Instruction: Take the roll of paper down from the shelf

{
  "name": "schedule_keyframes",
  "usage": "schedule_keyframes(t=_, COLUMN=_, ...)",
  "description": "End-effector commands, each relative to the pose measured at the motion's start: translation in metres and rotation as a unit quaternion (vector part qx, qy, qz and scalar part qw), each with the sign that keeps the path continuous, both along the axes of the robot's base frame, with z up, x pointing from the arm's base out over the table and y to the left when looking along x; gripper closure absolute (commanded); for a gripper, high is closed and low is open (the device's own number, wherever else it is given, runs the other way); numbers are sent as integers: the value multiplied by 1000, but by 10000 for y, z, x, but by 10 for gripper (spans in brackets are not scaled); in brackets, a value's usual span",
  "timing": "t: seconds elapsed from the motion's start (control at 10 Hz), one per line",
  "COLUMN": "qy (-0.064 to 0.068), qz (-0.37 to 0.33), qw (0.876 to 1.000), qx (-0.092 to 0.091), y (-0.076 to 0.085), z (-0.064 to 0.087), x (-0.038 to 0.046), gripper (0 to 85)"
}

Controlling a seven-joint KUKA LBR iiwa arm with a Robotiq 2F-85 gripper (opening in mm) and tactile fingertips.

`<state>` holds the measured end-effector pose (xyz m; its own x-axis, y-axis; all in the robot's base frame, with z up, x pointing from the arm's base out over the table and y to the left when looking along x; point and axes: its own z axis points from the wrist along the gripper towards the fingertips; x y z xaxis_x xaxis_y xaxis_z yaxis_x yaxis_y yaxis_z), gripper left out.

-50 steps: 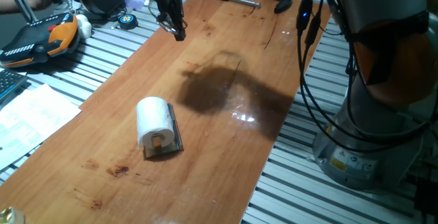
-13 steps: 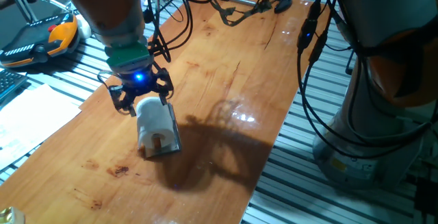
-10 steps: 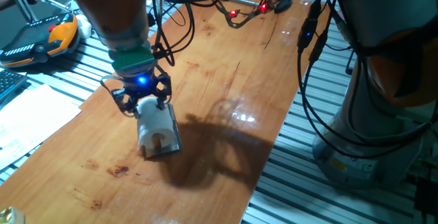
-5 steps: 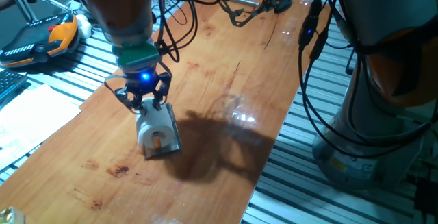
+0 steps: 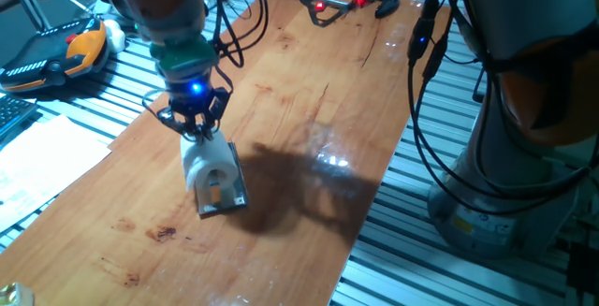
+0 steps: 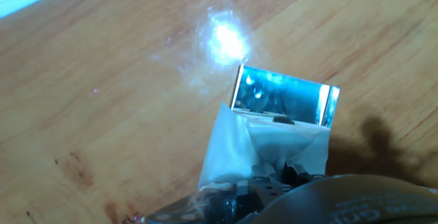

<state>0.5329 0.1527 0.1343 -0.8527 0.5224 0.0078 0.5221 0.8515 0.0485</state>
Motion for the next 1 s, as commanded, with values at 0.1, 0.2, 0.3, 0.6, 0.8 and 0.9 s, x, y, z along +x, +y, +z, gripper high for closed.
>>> schedule_keyframes(t=0.1, qy=-2, qz=2, qw=1000, qx=-1, y=-47, z=16, x=41, gripper=843)
schedule_keyframes(t=0.2, qy=-5, qz=2, qw=1000, qx=-4, y=-89, z=36, x=79, gripper=843)
schedule_keyframes(t=0.3, qy=-5, qz=3, qw=1000, qx=-3, y=-141, z=62, x=139, gripper=843)
schedule_keyframes(t=0.6, qy=-11, qz=5, qw=1000, qx=-8, y=-398, z=156, x=343, gripper=843)
schedule_keyframes(t=0.8, qy=-23, qz=-2, qw=1000, qx=-13, y=-641, z=249, x=487, gripper=843)
schedule_keyframes(t=0.9, qy=-22, qz=-3, qw=1000, qx=-6, y=-788, z=291, x=564, gripper=843)
